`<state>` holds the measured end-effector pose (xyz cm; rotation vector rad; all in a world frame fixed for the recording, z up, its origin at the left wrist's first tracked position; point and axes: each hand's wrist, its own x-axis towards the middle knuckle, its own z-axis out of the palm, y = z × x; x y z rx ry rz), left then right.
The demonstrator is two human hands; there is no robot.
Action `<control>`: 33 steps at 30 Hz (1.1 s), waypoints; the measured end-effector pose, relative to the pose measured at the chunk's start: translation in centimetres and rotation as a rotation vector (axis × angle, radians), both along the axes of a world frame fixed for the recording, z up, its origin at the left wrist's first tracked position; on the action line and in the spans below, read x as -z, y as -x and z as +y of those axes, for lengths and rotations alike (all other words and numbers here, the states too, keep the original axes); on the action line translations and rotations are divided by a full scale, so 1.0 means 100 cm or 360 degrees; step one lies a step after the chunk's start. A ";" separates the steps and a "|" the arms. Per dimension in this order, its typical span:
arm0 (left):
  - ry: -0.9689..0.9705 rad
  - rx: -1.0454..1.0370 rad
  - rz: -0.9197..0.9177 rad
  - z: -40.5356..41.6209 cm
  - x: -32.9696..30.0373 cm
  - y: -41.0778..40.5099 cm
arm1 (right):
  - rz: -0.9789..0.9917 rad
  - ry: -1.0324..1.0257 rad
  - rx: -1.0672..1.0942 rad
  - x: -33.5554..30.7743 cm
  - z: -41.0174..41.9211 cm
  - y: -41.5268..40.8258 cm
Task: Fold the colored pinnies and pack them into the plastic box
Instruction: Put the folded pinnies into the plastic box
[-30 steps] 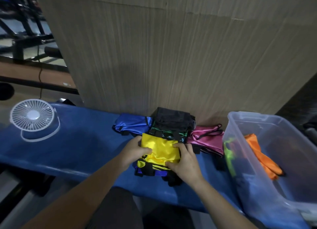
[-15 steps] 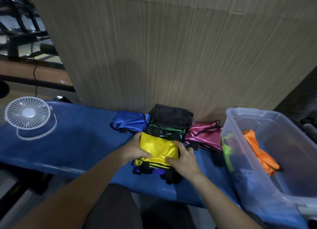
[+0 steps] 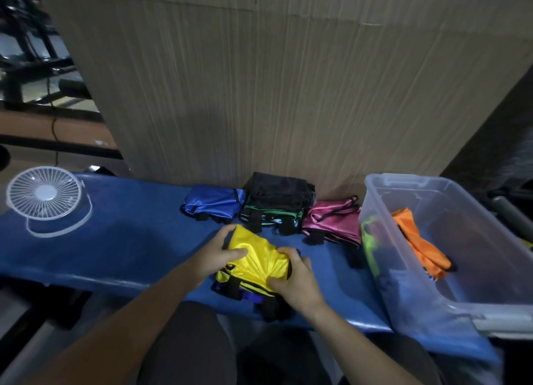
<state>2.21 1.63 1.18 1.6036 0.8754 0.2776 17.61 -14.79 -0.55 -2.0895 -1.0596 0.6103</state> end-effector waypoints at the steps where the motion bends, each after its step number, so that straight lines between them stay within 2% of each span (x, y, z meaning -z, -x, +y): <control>1: -0.0060 0.0014 -0.0002 -0.001 0.001 0.002 | -0.0127 -0.0012 -0.0021 0.004 -0.003 0.005; 4: -0.0204 0.0013 -0.0050 -0.007 0.004 0.008 | -0.0349 0.0019 -0.0127 0.009 -0.011 0.017; 8: -0.0234 -0.0045 -0.0067 -0.011 0.006 0.014 | -0.0362 0.0070 -0.0184 0.004 -0.014 0.019; 12: -0.0246 -0.0029 -0.0102 -0.017 -0.004 0.015 | -0.0169 0.0004 -0.0109 -0.002 -0.009 0.031; 16: -0.0250 0.0079 -0.0133 -0.021 -0.021 0.016 | 0.0078 -0.0203 -0.0057 -0.004 -0.019 0.035; 24: -0.0317 0.0282 -0.0224 -0.049 -0.106 -0.037 | 0.0090 -0.0477 0.0109 -0.075 -0.068 0.000; 33: -0.0367 0.0722 -0.0403 -0.101 -0.200 -0.145 | -0.0135 -0.0713 0.0380 -0.161 -0.151 -0.062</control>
